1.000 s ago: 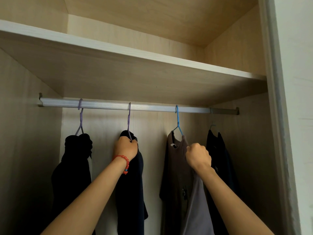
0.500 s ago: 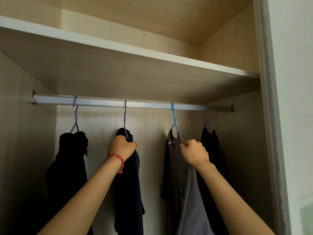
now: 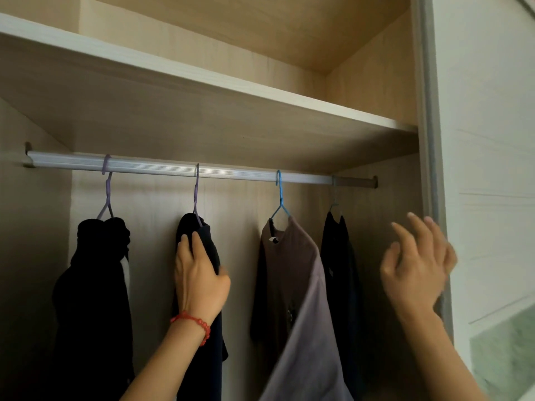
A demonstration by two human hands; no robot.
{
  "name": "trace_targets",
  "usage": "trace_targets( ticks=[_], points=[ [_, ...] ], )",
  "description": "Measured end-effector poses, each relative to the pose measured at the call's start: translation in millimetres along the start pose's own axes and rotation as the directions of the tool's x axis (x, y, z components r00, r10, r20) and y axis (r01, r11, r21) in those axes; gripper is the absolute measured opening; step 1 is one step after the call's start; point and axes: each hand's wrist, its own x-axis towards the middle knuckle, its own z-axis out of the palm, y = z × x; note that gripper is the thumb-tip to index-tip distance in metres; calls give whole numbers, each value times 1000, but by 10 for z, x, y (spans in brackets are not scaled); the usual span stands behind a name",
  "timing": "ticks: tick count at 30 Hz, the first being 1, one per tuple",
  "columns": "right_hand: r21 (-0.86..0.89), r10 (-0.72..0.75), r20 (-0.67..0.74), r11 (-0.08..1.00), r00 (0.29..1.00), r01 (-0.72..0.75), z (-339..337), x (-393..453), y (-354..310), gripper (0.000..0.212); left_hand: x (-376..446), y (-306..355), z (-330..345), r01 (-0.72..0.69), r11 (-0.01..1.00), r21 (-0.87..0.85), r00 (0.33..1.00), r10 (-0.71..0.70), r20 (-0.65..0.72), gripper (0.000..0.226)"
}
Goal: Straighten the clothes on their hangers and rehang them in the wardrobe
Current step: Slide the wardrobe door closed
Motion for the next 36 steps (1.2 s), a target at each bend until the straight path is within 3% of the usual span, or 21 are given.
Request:
trace_targets(
  ticks=[2, 5, 8, 11, 19, 26, 36],
  points=[
    [-36, 127, -36, 991, 991, -129, -90, 17, 234, 42, -108, -45, 39, -69, 997, 13, 996, 70, -46, 74],
    [-40, 348, 164, 937, 923, -347, -115, 17, 502, 52, -209, -109, 115, -157, 988, 15, 981, 157, -109, 68],
    [-16, 400, 319, 909, 859, -417, -56, 5, 667, 58, -251, -126, 163, -205, 979, 10, 969, 204, -136, 63],
    [-14, 452, 366, 877, 813, -481, -58, 15, 719, 63, -281, -135, 183, -235, 972, 6, 960, 233, -157, 59],
    [-34, 463, 373, 873, 804, -486, -137, 61, 690, 58, -338, -196, 191, -262, 965, 26, 952, 263, -154, 55],
    [12, 472, 407, 853, 782, -522, -238, 71, 603, 60, -472, -220, 43, -264, 964, 14, 964, 264, -37, 60],
    [62, 433, 412, 865, 802, -499, -482, -149, -81, 61, -708, -298, -389, -299, 954, -1, 954, 298, 37, 56]
  ],
)
